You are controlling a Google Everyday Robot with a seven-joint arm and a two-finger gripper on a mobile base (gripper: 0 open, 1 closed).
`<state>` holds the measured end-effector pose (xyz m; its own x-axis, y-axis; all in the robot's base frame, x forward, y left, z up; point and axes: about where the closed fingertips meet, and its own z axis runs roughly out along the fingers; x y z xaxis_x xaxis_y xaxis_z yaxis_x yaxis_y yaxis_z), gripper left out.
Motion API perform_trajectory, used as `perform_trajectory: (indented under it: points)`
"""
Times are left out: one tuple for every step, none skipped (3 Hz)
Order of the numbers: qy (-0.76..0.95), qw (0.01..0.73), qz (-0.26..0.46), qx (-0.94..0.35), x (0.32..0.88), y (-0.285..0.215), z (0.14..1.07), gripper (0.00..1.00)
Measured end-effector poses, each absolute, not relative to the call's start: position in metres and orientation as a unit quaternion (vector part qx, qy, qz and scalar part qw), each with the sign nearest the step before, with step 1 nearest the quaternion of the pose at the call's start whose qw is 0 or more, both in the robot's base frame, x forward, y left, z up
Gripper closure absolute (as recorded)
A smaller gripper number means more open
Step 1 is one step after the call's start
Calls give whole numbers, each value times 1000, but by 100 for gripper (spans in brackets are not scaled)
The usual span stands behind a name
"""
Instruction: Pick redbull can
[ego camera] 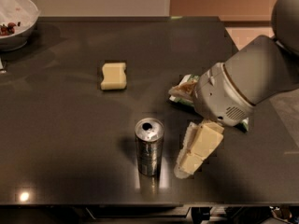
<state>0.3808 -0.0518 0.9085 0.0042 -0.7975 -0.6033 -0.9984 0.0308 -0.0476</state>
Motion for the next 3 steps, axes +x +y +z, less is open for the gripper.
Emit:
perform_trajectory:
  points:
    - [668,249,224,-665,378,-38,905,0]
    - [656,260,245,-665,373,-24,906,0]
    - [646,266,263,-666,366,-9,904,0]
